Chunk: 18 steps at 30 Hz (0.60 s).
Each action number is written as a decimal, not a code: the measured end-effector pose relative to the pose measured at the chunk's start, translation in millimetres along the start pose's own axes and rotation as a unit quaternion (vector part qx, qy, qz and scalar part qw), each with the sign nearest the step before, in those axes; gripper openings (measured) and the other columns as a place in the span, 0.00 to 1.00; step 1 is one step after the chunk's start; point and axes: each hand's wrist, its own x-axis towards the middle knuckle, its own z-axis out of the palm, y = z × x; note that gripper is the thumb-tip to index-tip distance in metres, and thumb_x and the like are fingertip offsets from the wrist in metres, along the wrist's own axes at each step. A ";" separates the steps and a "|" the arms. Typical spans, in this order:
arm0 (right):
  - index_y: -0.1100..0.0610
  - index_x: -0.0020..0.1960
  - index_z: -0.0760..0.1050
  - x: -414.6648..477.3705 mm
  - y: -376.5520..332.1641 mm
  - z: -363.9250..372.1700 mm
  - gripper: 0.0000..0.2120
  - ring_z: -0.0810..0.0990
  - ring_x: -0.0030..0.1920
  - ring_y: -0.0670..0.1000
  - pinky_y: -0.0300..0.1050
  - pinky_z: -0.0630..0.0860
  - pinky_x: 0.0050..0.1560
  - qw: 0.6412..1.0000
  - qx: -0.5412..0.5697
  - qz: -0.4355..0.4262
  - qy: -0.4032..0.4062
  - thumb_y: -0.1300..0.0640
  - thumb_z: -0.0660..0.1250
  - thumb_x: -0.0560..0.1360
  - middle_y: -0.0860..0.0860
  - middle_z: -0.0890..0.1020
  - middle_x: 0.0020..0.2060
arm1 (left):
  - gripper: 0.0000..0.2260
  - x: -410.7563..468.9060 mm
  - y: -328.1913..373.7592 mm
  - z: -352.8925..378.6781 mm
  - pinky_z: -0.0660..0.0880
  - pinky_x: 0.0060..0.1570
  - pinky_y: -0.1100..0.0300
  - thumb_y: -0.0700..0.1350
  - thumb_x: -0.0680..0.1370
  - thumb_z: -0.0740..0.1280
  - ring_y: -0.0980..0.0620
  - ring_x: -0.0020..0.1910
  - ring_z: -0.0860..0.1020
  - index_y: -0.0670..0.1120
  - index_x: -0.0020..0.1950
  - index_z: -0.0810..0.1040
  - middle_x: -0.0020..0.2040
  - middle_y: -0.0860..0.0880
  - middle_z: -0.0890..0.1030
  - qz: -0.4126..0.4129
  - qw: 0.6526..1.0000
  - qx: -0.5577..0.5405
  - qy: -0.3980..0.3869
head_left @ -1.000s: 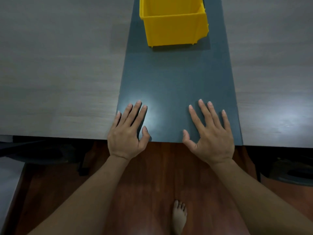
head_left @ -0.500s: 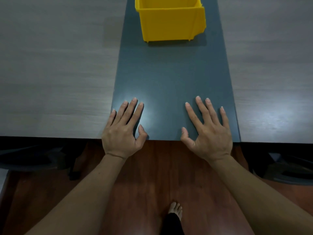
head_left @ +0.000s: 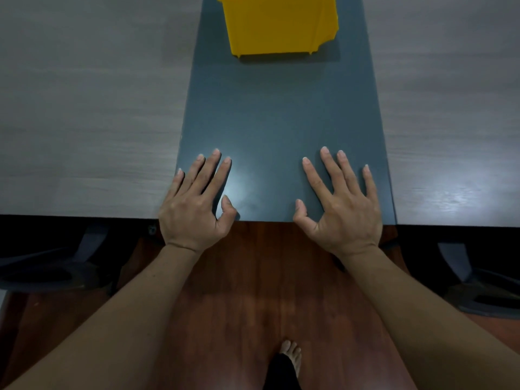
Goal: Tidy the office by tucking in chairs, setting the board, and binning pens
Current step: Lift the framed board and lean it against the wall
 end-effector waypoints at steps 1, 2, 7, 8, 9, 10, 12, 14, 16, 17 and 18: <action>0.42 0.84 0.58 1.4 0.9 0.5 0.35 0.57 0.84 0.53 0.65 0.55 0.80 1.000 0.000 0.000 0.000 0.34 0.55 0.79 0.49 0.59 0.84 | 0.31 1.5 0.3 0.8 0.64 0.80 0.46 0.55 0.80 0.60 0.52 0.84 0.62 0.57 0.85 0.62 0.85 0.55 0.63 -0.001 1.000 0.000 0.001; 0.42 0.84 0.58 2.7 1.9 1.0 0.35 0.57 0.84 0.53 0.65 0.55 0.80 1.000 0.000 0.000 0.001 0.34 0.55 0.79 0.49 0.59 0.84 | 0.31 2.8 0.9 1.3 0.64 0.80 0.46 0.55 0.80 0.59 0.52 0.84 0.62 0.57 0.85 0.62 0.85 0.55 0.63 -0.002 1.000 0.002 0.002; 0.42 0.84 0.58 1.6 3.7 1.1 0.35 0.57 0.84 0.54 0.65 0.54 0.80 1.000 0.004 -0.002 -0.004 0.34 0.54 0.79 0.49 0.58 0.84 | 0.31 1.4 3.4 -0.8 0.65 0.79 0.45 0.55 0.80 0.59 0.52 0.84 0.62 0.57 0.85 0.62 0.85 0.55 0.63 -0.001 1.000 0.007 -0.005; 0.43 0.84 0.58 2.3 4.1 1.0 0.35 0.57 0.84 0.54 0.65 0.54 0.80 1.000 0.004 -0.001 -0.005 0.34 0.55 0.79 0.49 0.59 0.84 | 0.32 2.6 4.0 -1.5 0.64 0.80 0.45 0.55 0.80 0.59 0.52 0.84 0.62 0.57 0.85 0.62 0.85 0.55 0.63 0.000 1.000 0.007 -0.010; 0.43 0.84 0.58 3.4 4.8 0.6 0.35 0.57 0.84 0.54 0.65 0.54 0.80 1.000 0.005 -0.001 -0.006 0.34 0.55 0.79 0.49 0.59 0.84 | 0.32 4.3 4.0 -2.3 0.64 0.80 0.44 0.55 0.80 0.59 0.52 0.84 0.62 0.57 0.85 0.62 0.85 0.55 0.63 0.000 1.000 0.007 -0.016; 0.43 0.84 0.58 4.1 4.9 0.0 0.35 0.57 0.84 0.54 0.65 0.54 0.80 1.000 0.005 -0.001 -0.008 0.34 0.55 0.79 0.49 0.58 0.84 | 0.32 5.6 4.2 -3.6 0.64 0.80 0.44 0.55 0.80 0.59 0.52 0.84 0.61 0.57 0.85 0.61 0.85 0.55 0.62 -0.001 1.000 0.007 -0.021; 0.43 0.84 0.58 5.0 4.9 -1.6 0.35 0.56 0.84 0.54 0.65 0.54 0.80 1.000 0.006 0.001 -0.015 0.34 0.54 0.79 0.49 0.58 0.84 | 0.32 6.1 5.1 -6.3 0.63 0.80 0.44 0.54 0.80 0.59 0.51 0.85 0.61 0.56 0.85 0.60 0.85 0.55 0.61 -0.004 0.999 0.009 -0.033; 0.42 0.84 0.56 4.8 4.4 -5.9 0.35 0.55 0.85 0.53 0.65 0.53 0.80 0.999 0.009 0.004 -0.035 0.33 0.53 0.79 0.49 0.56 0.85 | 0.32 5.6 6.5 -12.0 0.62 0.81 0.44 0.54 0.80 0.59 0.51 0.85 0.59 0.56 0.86 0.58 0.86 0.55 0.59 -0.003 0.998 0.011 -0.060; 0.43 0.85 0.54 8.9 3.6 -12.3 0.36 0.53 0.85 0.53 0.66 0.53 0.80 0.998 0.010 0.006 -0.059 0.33 0.53 0.79 0.48 0.54 0.85 | 0.32 10.5 8.6 -20.3 0.60 0.81 0.44 0.54 0.82 0.58 0.52 0.86 0.56 0.56 0.87 0.55 0.87 0.55 0.56 -0.006 0.995 0.015 -0.099; 0.43 0.85 0.52 9.6 2.8 -16.1 0.36 0.52 0.85 0.53 0.66 0.52 0.80 0.997 0.008 0.007 -0.075 0.33 0.52 0.80 0.48 0.53 0.85 | 0.32 11.7 9.8 -25.2 0.59 0.82 0.44 0.54 0.83 0.57 0.52 0.86 0.54 0.57 0.87 0.53 0.87 0.55 0.54 -0.009 0.993 0.018 -0.119; 0.43 0.85 0.50 11.5 3.1 -19.5 0.37 0.50 0.85 0.53 0.66 0.52 0.80 0.996 0.007 0.008 -0.091 0.33 0.52 0.80 0.48 0.51 0.85 | 0.31 14.2 10.8 -29.4 0.58 0.82 0.44 0.54 0.84 0.56 0.52 0.87 0.52 0.57 0.87 0.51 0.88 0.56 0.52 -0.013 0.990 0.018 -0.138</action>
